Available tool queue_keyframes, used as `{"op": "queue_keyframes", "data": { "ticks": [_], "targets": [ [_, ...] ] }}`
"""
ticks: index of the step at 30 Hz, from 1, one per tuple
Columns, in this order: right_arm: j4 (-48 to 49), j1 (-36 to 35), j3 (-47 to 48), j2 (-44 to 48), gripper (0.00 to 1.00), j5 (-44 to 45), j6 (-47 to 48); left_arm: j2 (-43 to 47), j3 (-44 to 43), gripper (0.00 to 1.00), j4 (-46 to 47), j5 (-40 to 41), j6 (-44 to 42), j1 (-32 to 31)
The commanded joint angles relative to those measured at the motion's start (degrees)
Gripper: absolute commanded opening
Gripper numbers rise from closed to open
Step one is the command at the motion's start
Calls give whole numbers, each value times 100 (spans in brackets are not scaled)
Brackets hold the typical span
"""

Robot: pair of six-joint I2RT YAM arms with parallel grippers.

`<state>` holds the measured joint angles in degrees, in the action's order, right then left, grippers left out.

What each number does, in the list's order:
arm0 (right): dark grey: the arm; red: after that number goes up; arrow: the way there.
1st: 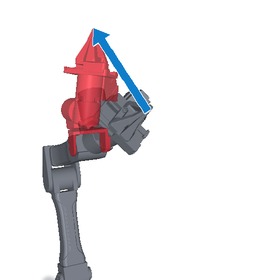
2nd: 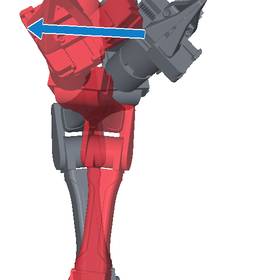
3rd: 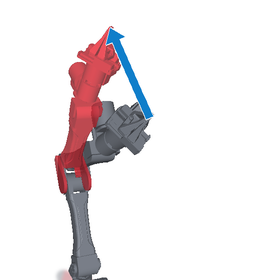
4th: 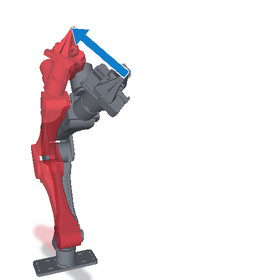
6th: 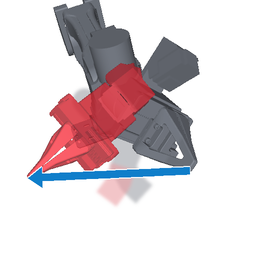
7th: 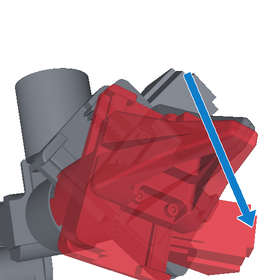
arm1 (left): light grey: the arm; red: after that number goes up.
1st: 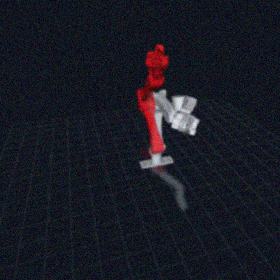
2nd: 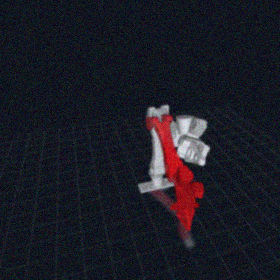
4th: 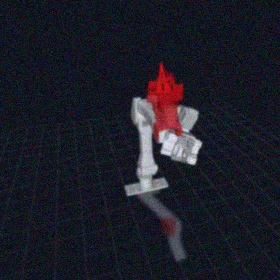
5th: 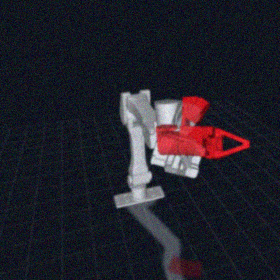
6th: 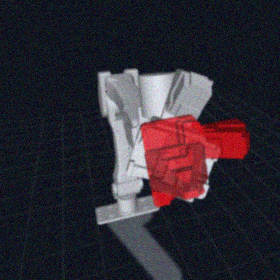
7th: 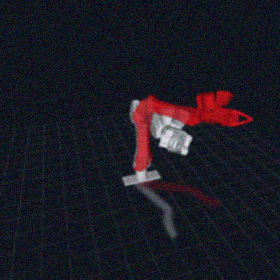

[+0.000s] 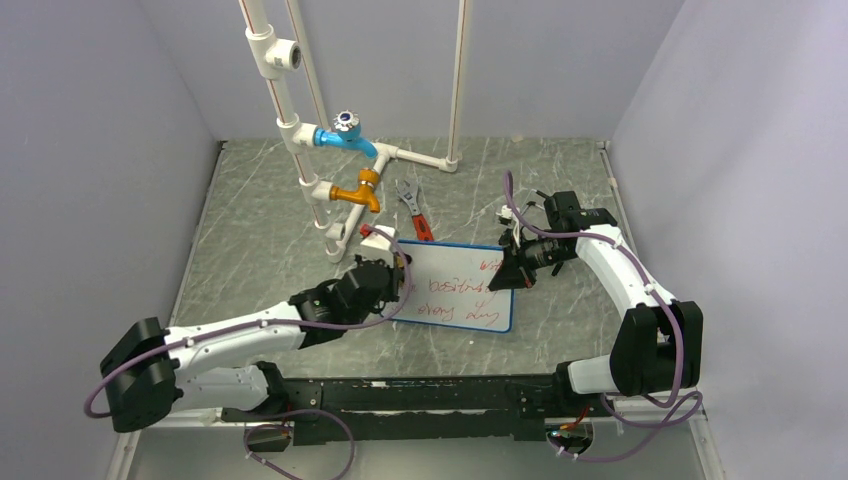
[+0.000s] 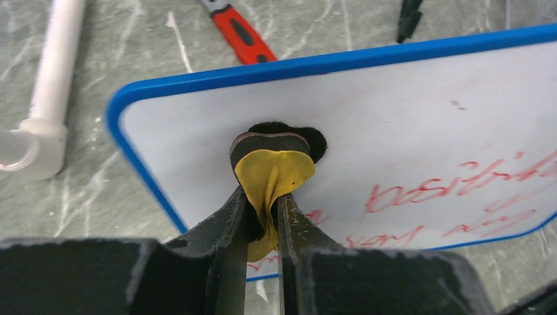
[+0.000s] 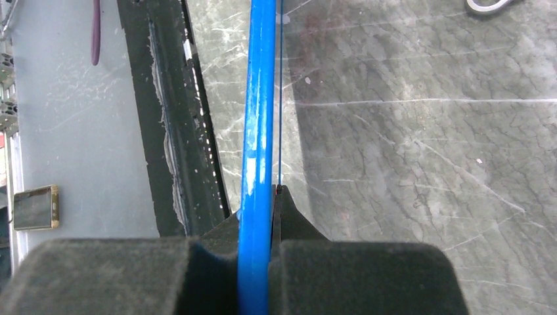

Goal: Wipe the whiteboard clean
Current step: Erase the center of the board with the whiteboard.

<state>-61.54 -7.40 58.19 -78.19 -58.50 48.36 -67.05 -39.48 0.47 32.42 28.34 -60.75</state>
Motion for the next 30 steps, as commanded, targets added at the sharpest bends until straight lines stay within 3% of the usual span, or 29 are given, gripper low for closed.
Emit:
{"op": "queue_keyframes", "data": {
  "ticks": [1, 7, 12, 20, 25, 30],
  "targets": [
    [-253, -58, -19, 103, 0, 76, 367, 398, 457, 0, 255, 109, 19, 583],
    [-260, -56, -10, 81, 0, 76, 367, 832, 799, 0, 754, -266, -232, 792],
    [-243, -59, -10, 59, 0, 84, 357, 544, 716, 0, 1395, -833, -248, 577],
    [-241, -52, -1, 31, 0, 102, 350, -869, -636, 0, 1612, -614, -471, -611],
    [-238, -53, -16, 37, 0, 106, 350, -1727, -1595, 0, 1562, -661, -614, -895],
    [-231, -56, -20, 78, 0, 111, 350, -2065, -2089, 0, 732, 55, -443, -924]
  ]
}}
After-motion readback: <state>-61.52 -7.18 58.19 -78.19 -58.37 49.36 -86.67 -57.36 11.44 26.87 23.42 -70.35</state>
